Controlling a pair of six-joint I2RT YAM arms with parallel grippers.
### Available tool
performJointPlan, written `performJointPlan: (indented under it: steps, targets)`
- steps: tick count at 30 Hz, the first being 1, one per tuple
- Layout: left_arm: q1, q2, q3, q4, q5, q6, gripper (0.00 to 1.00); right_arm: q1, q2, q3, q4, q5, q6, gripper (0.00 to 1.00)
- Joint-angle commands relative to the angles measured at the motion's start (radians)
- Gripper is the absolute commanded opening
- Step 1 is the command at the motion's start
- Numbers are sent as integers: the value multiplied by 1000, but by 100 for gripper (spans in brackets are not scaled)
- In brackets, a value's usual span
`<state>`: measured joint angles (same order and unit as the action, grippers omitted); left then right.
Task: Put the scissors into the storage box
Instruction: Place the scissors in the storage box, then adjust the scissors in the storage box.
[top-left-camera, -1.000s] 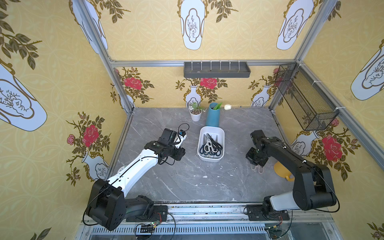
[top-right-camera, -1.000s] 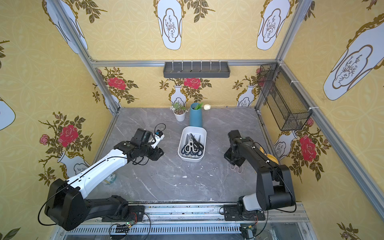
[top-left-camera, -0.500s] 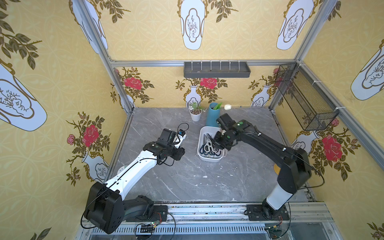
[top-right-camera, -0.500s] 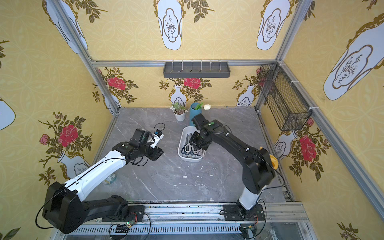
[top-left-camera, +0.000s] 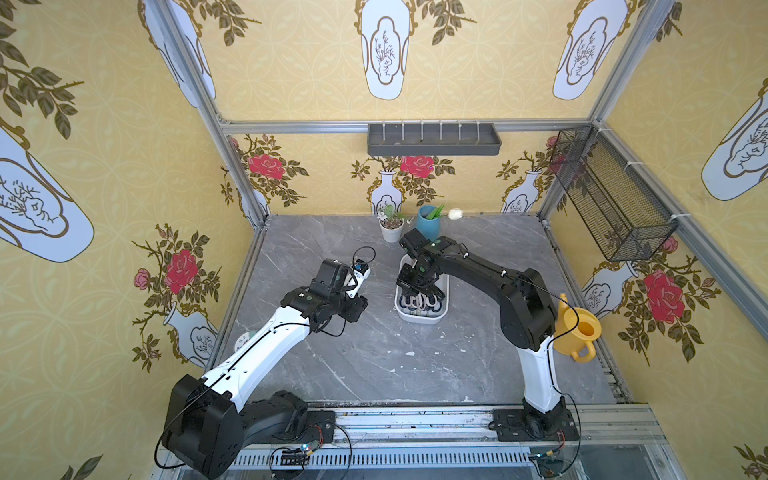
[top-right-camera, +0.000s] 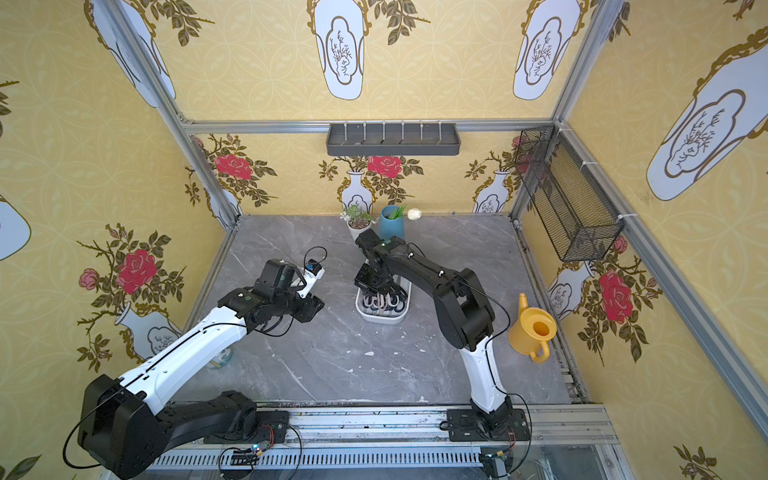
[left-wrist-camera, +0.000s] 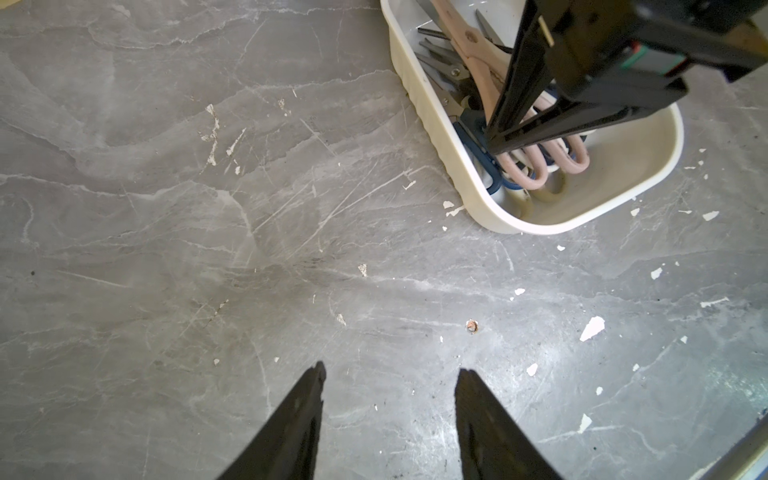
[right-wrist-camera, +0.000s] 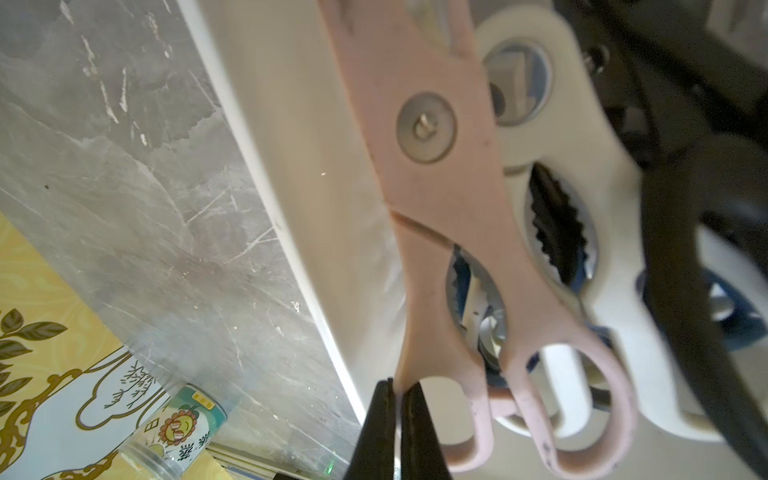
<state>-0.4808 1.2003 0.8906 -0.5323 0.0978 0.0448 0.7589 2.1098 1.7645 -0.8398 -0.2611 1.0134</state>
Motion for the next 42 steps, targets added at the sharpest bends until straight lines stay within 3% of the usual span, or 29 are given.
performJointPlan:
  steps: [1, 4, 8, 14, 21, 33, 42]
  targets:
    - [-1, -3, -4, 19, -3, 6, 56, 5, 3, 51, -38, 37, -30, 35]
    - [1, -5, -4, 15, 5, 4, 58, -2, -28, 92, -72, 74, -52, 48]
    - [0, 4, 0, 3, 17, -4, 67, -8, -93, 109, -91, 93, -80, 58]
    - [-1, 29, 22, 2, 35, -13, 69, -51, -208, -82, -30, 149, -28, 43]
    - [-1, 103, 82, 12, 48, -26, 67, -92, -115, -52, 47, 190, -51, 29]
    - [0, 95, 64, 6, 29, -26, 67, -133, 0, 1, 171, 103, -212, 38]
    - [1, 79, 38, 0, 22, -31, 67, -136, 22, -32, 240, 17, -237, 41]
